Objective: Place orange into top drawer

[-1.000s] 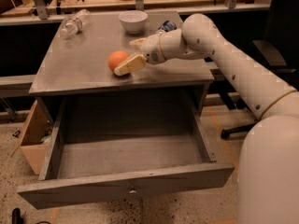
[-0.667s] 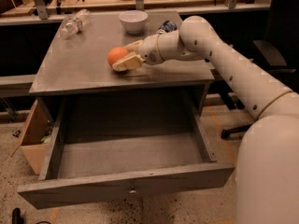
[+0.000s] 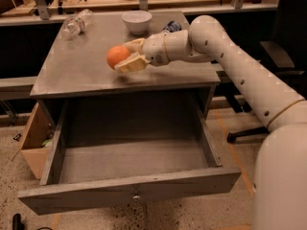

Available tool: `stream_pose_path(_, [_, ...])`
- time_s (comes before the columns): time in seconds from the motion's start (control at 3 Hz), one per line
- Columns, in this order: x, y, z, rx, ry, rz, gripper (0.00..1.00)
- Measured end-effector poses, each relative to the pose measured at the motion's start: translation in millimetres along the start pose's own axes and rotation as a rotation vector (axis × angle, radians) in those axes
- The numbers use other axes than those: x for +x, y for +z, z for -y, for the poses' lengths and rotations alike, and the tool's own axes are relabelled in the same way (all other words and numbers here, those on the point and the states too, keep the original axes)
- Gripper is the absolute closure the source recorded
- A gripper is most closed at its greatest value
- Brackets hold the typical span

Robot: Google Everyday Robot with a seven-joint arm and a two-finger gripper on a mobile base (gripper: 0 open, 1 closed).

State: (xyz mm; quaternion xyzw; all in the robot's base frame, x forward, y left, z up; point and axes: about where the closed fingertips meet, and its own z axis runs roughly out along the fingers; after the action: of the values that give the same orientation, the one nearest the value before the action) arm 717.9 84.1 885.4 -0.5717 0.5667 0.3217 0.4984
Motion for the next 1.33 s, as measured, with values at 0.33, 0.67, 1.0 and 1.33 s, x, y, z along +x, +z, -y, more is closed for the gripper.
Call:
stream_pose_path(0.33, [-16, -36, -34, 0.004, -0.045, -0.015, 1.0])
stream_pose_path(0.67, [-6, -54, -75, 0.007, 0.005, -0.043, 1.0])
stream_pose_path(1.0, [24, -54, -125, -0.041, 0.036, -0.096, 1.0])
stream_pose_path(1.33, [50, -49, -157, -0.084, 0.034, -0.17, 1.0])
